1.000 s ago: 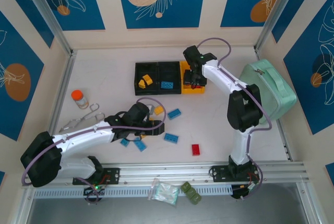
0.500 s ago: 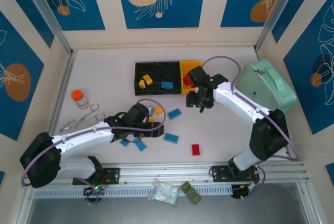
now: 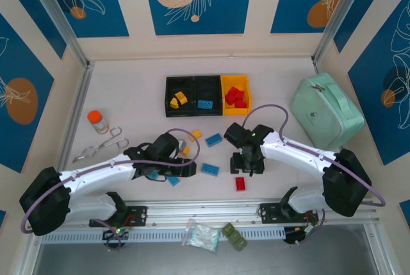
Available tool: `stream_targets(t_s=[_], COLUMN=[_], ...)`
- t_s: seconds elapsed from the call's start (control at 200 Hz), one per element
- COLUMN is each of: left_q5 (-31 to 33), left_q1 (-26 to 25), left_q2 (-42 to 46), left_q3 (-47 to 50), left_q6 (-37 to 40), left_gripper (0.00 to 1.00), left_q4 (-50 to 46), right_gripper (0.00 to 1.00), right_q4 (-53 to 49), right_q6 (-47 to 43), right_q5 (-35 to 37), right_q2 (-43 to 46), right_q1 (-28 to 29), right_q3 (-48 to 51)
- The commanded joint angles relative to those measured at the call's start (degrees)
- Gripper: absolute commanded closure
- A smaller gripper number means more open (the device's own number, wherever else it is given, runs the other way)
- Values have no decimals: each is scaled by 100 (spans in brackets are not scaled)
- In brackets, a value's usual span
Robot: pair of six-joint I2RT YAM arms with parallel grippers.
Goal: Sort the legos into containers by color
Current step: Pick up the lego from the bottom-center of the table, then place the lego in the container.
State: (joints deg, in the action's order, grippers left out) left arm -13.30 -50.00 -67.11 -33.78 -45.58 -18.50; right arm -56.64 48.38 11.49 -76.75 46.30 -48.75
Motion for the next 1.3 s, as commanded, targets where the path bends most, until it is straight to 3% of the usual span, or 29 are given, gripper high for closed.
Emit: stream_targets(t_s=[0.0,0.24,0.4,0.505,0.67,1.025,1.296], left_q5=[-120,-107,-85,-50,-15,193,312], left_q1=[-96,-166,-177,-186,-186,-186,-186], left_q2=[-22,-223,-241,-257,-314,-359,-517], left_q3=[82,91,96,93,33,-158,-433], left_q6=[-27,-77,-84,-91,-76,-115,-71], left_gripper=[28,28,28,28,28,28,28], left_q4=[61,231,211,214,262,420,495], right_gripper=[39,41,49,62,69,70,70], right_q4=[64,359,528,463,189,28,307], right_q6=[496,655,682,657,451,-621,-1587], right_q5=[-270,-392,-385,-227,21,301,415], right_q2=[-139,-641,-832,-806,-595,-419,-1096], right_q1=[211,538,580,580,444,-525,-1484], right_q3=[177,278,381,351,70,-967,-2335])
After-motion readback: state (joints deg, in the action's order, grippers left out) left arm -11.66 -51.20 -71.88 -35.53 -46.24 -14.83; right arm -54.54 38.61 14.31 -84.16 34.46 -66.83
